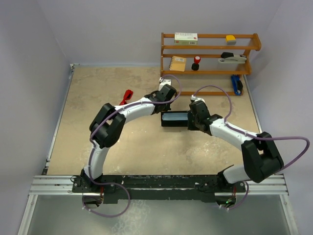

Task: Organize the sunglasses
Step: Adjust the sunglasses case at the center of the board.

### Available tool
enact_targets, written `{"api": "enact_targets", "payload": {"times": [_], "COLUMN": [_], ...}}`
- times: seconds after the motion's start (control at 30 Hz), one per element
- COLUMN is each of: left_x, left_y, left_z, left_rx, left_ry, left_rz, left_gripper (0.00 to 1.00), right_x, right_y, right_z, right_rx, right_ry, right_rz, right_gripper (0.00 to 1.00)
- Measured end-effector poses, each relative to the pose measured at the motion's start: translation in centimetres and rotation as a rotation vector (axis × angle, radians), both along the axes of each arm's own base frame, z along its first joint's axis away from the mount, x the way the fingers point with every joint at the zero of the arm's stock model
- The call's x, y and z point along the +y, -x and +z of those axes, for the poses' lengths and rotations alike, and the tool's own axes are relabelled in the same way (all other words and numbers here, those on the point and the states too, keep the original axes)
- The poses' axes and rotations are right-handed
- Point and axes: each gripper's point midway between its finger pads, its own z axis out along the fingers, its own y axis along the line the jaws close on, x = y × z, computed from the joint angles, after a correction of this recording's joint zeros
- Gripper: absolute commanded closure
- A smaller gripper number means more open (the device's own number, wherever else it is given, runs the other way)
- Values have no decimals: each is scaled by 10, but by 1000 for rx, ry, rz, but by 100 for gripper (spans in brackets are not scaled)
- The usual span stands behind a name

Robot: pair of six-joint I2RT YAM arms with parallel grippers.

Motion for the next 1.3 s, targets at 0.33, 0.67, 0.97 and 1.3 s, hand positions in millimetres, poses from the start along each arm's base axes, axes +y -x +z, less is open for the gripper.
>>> {"api": "enact_targets", "payload": {"times": [0.33, 0.67, 0.97, 1.3], "left_x": [-14, -8, 8, 27], "left_y": [-4, 11, 28, 55], "left_z": [-12, -39, -41, -37], "left_rx": [23, 78, 92, 118], "left_ry": [0, -19, -21, -19], "left_rz": [-72, -92, -82, -52], "left_gripper": [100, 100, 100, 100], "right_x": [-3, 5, 5, 10], "right_y": [4, -13, -22, -39], "right_z": [-34, -32, -26, -11], "right_rx": [93, 72, 48, 6], "right_ry": [36, 27, 46, 51], "right_rz": [-40, -45, -36, -26], "right_gripper": [100, 100, 100, 100]}}
